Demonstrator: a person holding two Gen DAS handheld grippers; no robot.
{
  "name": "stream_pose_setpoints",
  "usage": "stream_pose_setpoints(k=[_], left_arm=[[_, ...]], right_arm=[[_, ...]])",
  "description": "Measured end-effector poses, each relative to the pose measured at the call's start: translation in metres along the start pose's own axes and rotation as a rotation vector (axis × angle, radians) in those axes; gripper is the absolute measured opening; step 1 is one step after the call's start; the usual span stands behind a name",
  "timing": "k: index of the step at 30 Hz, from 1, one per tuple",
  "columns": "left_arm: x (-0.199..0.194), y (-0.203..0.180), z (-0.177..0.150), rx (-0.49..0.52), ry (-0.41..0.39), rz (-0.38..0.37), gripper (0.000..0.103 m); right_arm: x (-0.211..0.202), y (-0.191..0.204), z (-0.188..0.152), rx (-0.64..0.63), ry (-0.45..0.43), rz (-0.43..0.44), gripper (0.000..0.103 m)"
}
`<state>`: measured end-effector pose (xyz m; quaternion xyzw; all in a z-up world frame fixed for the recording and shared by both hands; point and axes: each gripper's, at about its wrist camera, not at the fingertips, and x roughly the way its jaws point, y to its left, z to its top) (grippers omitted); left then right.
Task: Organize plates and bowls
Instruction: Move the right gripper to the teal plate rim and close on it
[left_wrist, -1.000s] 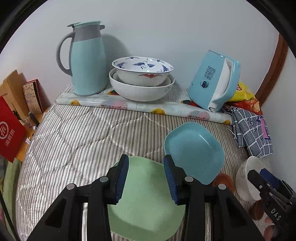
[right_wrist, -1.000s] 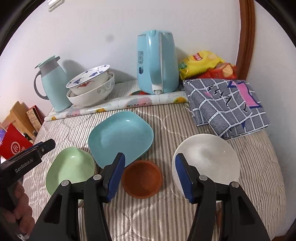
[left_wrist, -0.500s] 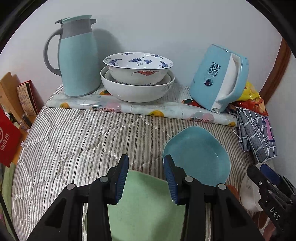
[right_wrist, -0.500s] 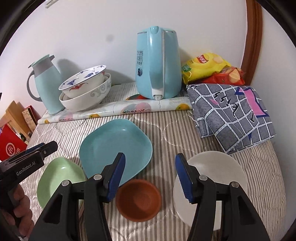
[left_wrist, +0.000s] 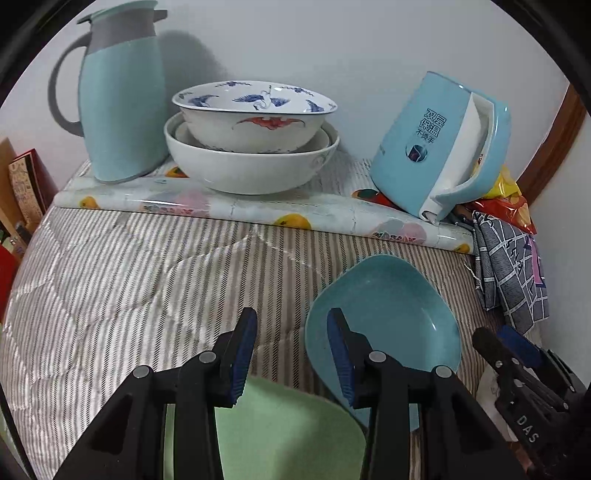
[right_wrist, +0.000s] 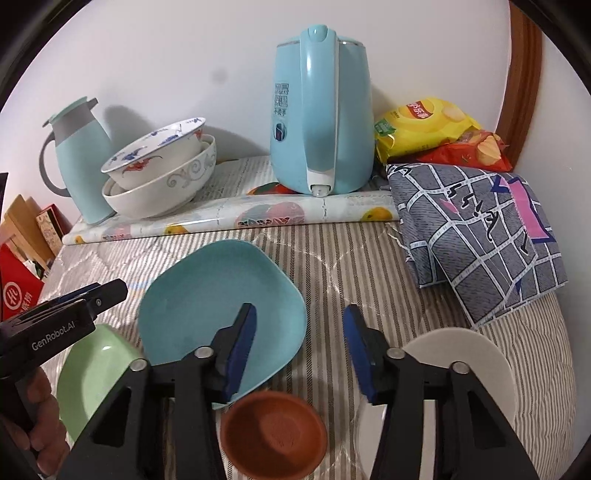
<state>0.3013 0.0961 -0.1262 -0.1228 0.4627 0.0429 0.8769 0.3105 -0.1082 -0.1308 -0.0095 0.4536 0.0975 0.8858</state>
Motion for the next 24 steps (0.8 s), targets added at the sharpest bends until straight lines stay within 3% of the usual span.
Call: stream_pose_setpoints(k=[8,19,24], left_arm=[[0.024,-0.008,0.006,0.013,0.04,-0.007,0.037],[0.048,-0.011,0.006,0.015,0.103,-0.013,0.033],[0.057,-0.012,0.004,0.01,0.127,-0.025,0.022]], right_arm=[[0.023,0.002,0.004,-0.015,0.041,-0.004,0.044],[0.046,0.009,0.004,-0.065,0.099,-0.041,0.032],[0.055,0.01,0.002,-0.074,0.126,-0.048,0.022]])
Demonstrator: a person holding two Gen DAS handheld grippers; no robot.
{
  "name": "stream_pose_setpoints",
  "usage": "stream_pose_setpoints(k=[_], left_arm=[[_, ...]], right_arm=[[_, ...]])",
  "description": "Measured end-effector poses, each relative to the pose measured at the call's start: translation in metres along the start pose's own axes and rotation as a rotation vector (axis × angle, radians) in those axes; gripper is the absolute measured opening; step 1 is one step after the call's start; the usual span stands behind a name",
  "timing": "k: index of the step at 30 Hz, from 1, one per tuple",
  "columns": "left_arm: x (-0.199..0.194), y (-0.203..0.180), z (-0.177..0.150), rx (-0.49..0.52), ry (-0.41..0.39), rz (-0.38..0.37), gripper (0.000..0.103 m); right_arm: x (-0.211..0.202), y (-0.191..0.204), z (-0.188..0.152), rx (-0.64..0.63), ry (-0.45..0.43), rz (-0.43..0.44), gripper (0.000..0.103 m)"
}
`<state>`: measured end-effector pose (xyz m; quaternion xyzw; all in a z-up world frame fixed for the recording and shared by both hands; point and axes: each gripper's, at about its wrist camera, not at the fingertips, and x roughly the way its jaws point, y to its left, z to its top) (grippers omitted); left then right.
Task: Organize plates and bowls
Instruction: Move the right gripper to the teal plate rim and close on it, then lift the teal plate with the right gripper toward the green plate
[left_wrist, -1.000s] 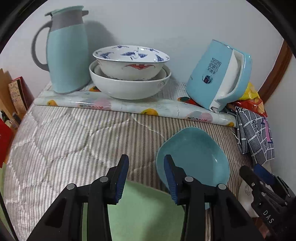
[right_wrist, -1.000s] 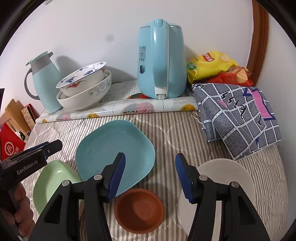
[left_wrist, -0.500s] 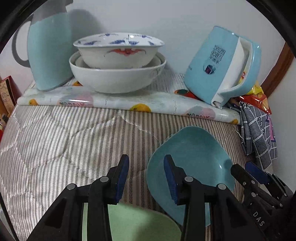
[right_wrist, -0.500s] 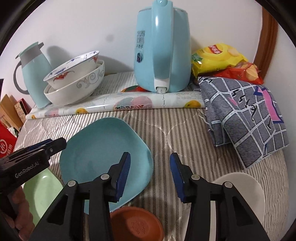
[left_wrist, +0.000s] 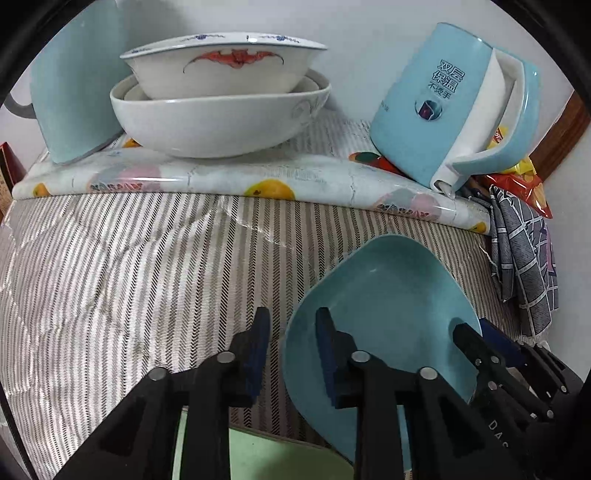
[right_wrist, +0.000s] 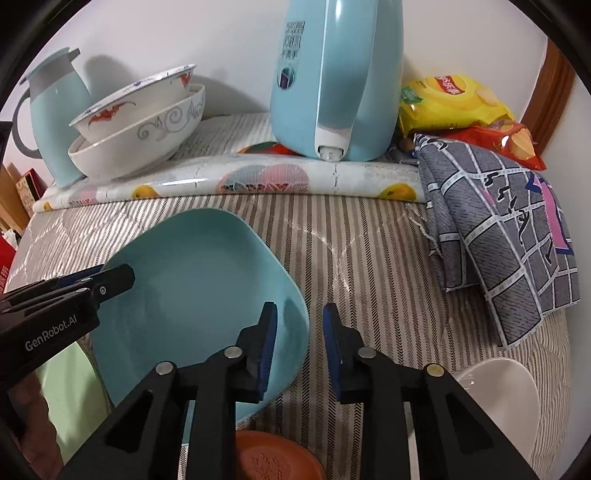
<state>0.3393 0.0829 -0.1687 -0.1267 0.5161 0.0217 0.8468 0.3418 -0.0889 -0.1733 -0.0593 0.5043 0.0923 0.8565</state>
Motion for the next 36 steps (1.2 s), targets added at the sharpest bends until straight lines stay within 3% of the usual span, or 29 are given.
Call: stream_pose_setpoints(k=[3,6,12,36], left_arm=[[0.005,-0.002,-0.001,0.001,0.002,0.0,0.014],[0.003,-0.005,-0.002,0.011,-0.022,0.004,0.013],[-0.008,-0.003,-0.002,-0.006,-0.047,-0.031,0.012],[-0.101,-0.02,-0.022,0.036,-0.176,-0.044,0.012]], right_arm=[[0.006,0.002,-0.001,-0.011,0.01,-0.019,0.014],[0.007,0.002,-0.001,0.0,-0.004,-0.024,0.01],[-0.005,-0.006,0.002,0.044,-0.049,-0.004,0.008],[-0.101,-0.013,-0.016,0.091,-0.179,0.017,0.007]])
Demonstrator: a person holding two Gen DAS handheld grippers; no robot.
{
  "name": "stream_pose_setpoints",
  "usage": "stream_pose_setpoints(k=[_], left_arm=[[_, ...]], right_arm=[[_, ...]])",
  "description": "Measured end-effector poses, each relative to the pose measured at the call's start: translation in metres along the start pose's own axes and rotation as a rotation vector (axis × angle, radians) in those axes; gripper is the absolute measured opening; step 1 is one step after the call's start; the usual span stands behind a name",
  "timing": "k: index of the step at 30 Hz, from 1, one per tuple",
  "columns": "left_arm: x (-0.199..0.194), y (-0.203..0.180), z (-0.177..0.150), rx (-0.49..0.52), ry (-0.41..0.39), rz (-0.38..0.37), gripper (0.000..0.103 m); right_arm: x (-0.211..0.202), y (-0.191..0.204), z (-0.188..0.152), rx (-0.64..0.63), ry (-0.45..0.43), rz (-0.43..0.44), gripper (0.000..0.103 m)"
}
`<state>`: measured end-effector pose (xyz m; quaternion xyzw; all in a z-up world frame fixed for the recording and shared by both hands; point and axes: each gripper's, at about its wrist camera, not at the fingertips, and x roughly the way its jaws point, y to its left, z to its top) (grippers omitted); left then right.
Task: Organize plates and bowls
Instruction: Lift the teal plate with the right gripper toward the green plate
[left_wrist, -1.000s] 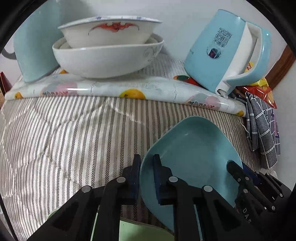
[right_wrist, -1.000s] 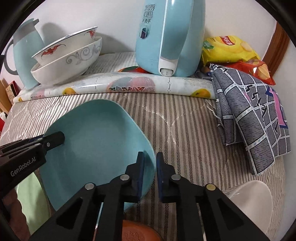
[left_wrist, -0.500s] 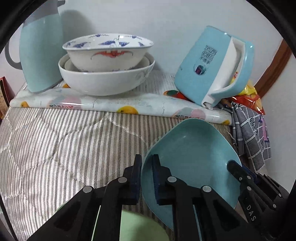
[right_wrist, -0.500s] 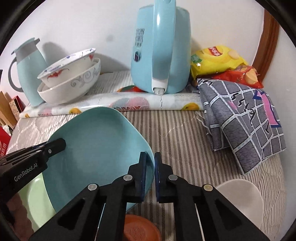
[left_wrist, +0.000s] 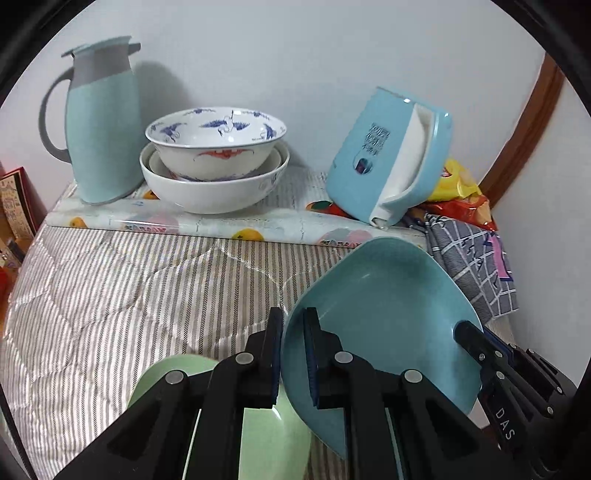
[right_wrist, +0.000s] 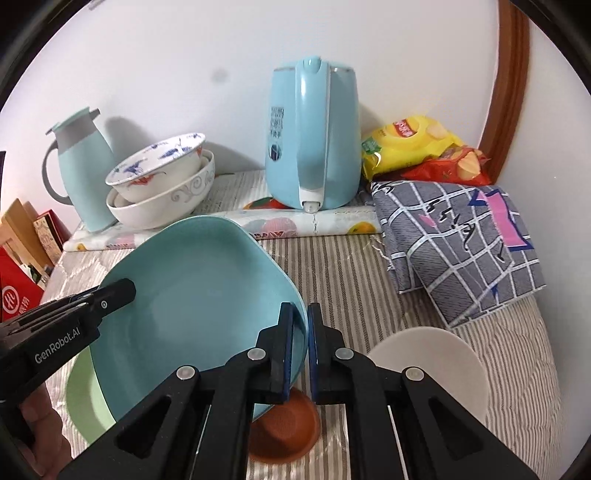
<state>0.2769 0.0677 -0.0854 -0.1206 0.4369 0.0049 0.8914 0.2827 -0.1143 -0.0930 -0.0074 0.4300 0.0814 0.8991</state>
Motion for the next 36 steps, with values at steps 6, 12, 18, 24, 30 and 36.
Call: stream_pose_setpoints(k=[6,12,18,24,30,36], left_arm=[[-0.028,-0.004,-0.009,0.008,-0.026,0.004,0.012],[-0.049,-0.005,-0.022,0.002,-0.035,0.0,0.012],[-0.07,-0.01,-0.034,0.013,-0.049,-0.001,0.012],[-0.087,-0.014,-0.041,0.032,-0.066,-0.008,0.012],[-0.103,-0.017,-0.045,0.043,-0.09,-0.006,0.012],[-0.113,-0.016,-0.049,0.044,-0.103,0.0,0.012]], right_arm=[[-0.027,0.001,-0.009,0.012,-0.027,0.009,0.007],[-0.053,0.003,-0.021,0.007,-0.047,0.008,0.007],[-0.075,0.001,-0.033,0.02,-0.062,0.007,0.007],[-0.093,0.0,-0.041,0.024,-0.083,0.001,0.007],[-0.11,0.002,-0.045,0.029,-0.11,-0.005,0.007],[-0.12,0.004,-0.049,0.034,-0.12,0.003,0.007]])
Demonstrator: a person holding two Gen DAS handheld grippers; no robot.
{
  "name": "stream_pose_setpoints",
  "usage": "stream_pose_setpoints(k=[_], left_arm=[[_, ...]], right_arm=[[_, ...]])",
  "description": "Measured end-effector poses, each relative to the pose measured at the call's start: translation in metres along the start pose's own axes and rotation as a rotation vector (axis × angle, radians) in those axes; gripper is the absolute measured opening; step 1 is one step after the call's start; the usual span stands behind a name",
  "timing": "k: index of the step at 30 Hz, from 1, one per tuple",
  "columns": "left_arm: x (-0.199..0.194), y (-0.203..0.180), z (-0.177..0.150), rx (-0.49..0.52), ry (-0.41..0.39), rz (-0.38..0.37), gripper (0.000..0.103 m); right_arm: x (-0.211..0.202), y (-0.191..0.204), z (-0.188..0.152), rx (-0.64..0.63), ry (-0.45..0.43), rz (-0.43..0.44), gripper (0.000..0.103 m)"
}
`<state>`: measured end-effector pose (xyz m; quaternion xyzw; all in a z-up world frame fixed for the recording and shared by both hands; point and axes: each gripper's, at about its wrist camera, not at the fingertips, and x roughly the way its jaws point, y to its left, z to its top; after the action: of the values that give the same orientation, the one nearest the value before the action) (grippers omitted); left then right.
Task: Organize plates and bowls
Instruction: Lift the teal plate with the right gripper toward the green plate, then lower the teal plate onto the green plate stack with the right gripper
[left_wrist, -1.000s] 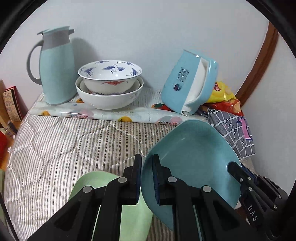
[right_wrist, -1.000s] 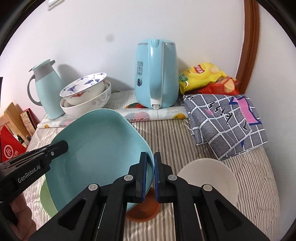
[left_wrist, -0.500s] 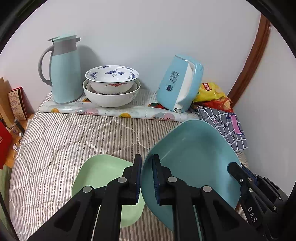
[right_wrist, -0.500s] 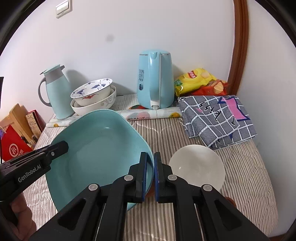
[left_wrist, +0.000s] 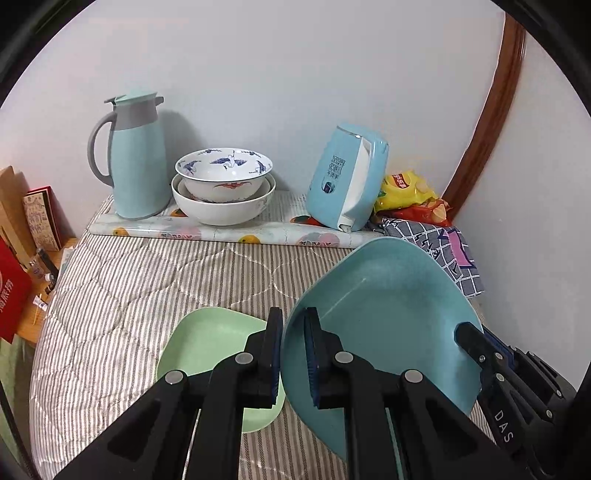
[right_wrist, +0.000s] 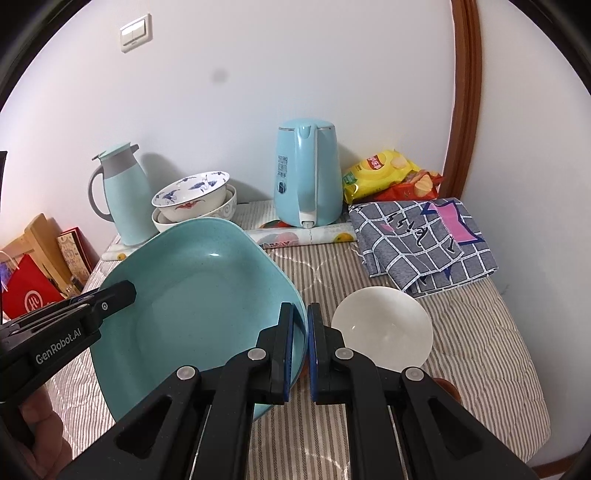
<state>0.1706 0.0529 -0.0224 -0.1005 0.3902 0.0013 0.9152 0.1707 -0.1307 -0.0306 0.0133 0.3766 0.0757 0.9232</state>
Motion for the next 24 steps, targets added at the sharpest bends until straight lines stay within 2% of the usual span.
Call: stream_pose_setpoints(k=[24], left_arm=[[-0.011,0.024,-0.012,-0.026,0.008,0.06,0.012]], right_arm=[[0.002,0.024,-0.011,-0.023,0.015,0.054,0.007]])
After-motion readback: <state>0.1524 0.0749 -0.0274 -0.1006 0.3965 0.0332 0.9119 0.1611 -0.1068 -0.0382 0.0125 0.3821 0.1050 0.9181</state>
